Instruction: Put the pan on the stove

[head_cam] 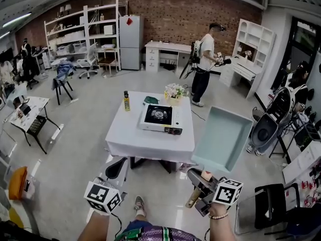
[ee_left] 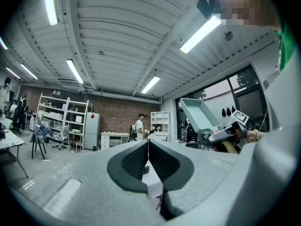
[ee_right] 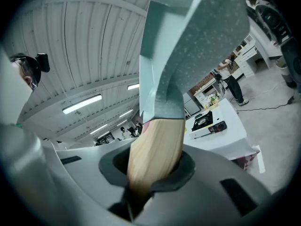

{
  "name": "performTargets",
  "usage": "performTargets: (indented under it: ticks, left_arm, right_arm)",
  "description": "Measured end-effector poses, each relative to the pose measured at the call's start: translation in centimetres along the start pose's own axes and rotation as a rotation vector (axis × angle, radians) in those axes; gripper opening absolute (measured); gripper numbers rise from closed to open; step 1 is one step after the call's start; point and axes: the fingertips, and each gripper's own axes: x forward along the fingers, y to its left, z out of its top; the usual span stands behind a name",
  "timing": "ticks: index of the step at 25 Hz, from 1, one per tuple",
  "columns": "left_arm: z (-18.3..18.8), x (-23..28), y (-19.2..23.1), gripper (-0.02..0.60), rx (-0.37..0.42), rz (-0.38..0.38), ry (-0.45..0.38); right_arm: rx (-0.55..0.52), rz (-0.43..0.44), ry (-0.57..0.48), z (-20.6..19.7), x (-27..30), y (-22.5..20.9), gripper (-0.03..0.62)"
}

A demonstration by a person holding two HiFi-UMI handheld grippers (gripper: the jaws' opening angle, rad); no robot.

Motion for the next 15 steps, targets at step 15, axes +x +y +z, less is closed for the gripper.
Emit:
performTargets:
  ticks: [15]
  left_arm:
    - [-0.6,8.6,6.8,0.017,-0.049,0.005,0.001]
  right_arm:
    - [0.006,-0.010,0.050,4.6,7.8,-4.7,0.066]
